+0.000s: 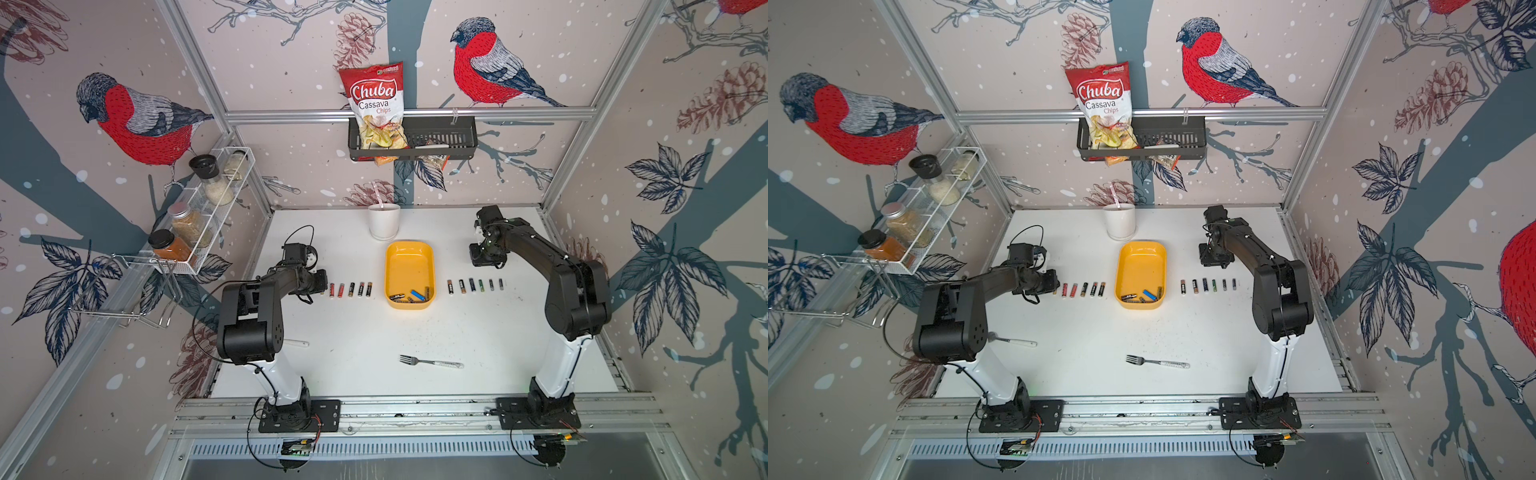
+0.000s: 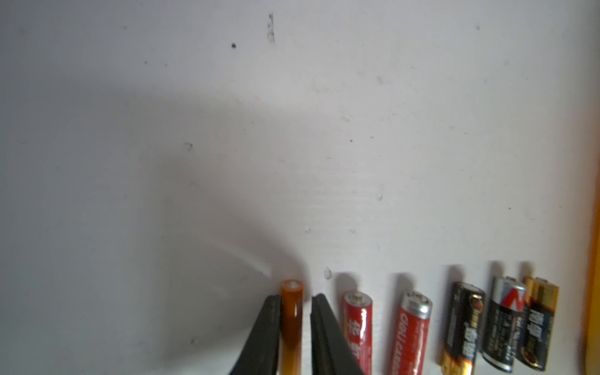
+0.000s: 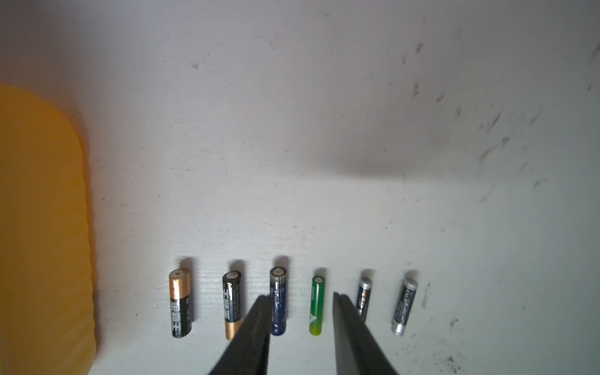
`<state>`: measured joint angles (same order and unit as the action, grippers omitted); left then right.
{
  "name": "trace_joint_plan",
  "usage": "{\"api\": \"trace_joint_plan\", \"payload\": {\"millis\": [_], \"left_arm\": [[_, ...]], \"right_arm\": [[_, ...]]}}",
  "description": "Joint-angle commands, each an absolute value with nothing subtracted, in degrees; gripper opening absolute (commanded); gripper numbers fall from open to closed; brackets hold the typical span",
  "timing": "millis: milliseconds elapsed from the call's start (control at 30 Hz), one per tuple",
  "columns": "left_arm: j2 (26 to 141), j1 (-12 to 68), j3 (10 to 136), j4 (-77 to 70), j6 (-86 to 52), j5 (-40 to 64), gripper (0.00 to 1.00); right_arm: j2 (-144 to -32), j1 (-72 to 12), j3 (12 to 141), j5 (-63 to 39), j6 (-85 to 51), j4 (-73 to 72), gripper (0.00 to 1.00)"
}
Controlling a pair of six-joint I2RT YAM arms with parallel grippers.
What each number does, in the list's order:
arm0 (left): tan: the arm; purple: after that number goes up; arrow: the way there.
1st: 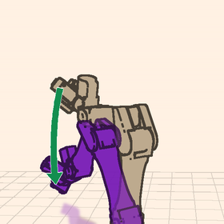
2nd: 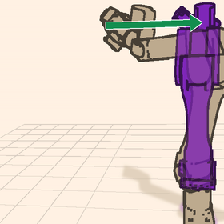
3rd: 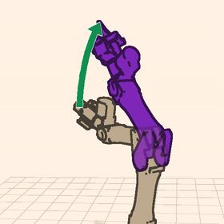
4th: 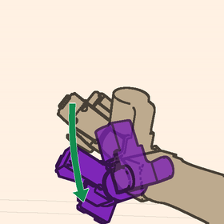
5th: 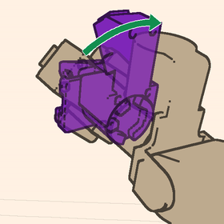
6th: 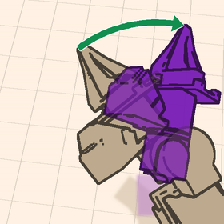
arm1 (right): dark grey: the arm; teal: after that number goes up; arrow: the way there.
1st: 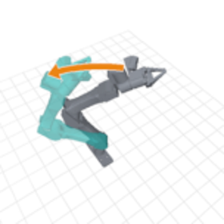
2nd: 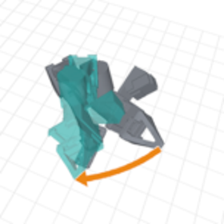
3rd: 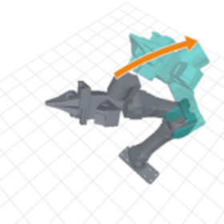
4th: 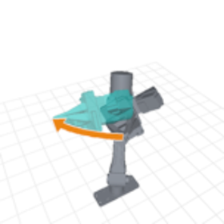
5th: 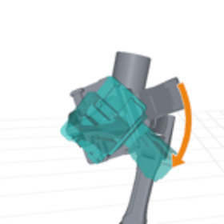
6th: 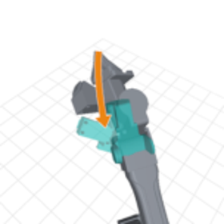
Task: Take the batteries out of the storage box
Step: Place the battery at the center of the board.
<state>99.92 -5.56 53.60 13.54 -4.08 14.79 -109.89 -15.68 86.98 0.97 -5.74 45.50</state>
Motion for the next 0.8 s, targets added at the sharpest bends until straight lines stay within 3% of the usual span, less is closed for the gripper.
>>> {"api": "trace_joint_plan", "payload": {"millis": [0,567,767], "left_arm": [[100.32,-5.72,53.26,17.32,-3.78,12.92,0.25],[95.35,-5.58,62.20,23.09,-4.52,12.42,0.35],[93.11,-0.19,67.28,27.23,-6.62,8.15,0.37]], "right_arm": [[-109.53,-15.61,86.92,0.62,-4.83,45.79,0.38],[-108.46,-15.47,86.75,0.70,-4.90,45.88,0.38],[-107.66,-15.45,86.42,0.53,-5.19,45.71,0.39]]}}
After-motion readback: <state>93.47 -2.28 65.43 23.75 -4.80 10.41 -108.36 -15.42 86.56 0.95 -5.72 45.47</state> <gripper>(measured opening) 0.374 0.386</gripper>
